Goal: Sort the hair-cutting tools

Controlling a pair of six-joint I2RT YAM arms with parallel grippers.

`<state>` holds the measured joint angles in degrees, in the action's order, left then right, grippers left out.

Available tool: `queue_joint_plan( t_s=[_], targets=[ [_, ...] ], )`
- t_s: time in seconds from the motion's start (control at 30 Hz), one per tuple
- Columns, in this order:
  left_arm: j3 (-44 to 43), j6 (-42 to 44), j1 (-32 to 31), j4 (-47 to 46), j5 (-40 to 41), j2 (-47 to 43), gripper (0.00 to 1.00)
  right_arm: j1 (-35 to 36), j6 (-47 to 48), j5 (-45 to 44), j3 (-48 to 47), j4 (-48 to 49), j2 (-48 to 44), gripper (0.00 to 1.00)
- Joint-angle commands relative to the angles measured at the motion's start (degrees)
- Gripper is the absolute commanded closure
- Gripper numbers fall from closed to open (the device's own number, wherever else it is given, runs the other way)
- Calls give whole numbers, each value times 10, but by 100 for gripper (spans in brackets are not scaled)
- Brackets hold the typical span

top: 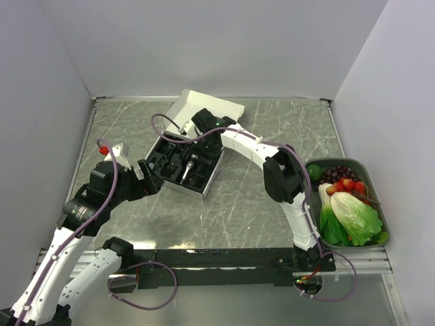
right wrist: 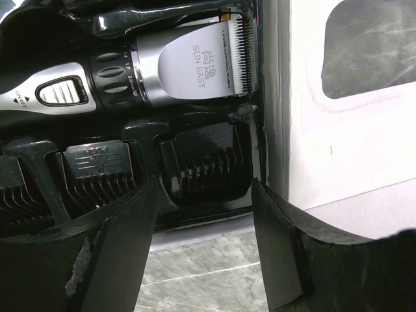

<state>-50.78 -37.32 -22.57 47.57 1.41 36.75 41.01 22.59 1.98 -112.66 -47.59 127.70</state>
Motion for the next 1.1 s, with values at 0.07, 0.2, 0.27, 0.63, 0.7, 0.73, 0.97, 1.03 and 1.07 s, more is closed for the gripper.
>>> queue_joint_plan(
  t_s=[0.07,0.2,0.27,0.63,0.7,0.73,0.97,1.03,1.07],
  targets=[
    [-12,-7,-1,-9,7,-4,4,4,4,2,-4,-8,19,32],
    [-12,-6,0,-12,6,-3,4,6,-1,2,-11,-10,1,32],
    [-12,-5,0,-13,6,-2,4,7,-4,4,-14,-13,-13,31],
    [-6,-7,0,-26,2,-2,4,28,-40,9,2,-12,-63,55],
    [-6,-7,-1,-27,2,-1,4,28,-46,10,1,-18,-60,61],
    [-5,-7,0,-27,2,-1,3,31,-47,13,2,-21,-59,65],
    [-6,-5,-1,-25,0,-2,4,31,-63,13,10,-8,-47,94],
    [-7,-4,0,-21,1,-3,3,32,-67,8,2,-8,-41,100],
    [-8,-3,0,-21,1,-3,4,31,-69,1,1,-7,-39,100]
  ],
)
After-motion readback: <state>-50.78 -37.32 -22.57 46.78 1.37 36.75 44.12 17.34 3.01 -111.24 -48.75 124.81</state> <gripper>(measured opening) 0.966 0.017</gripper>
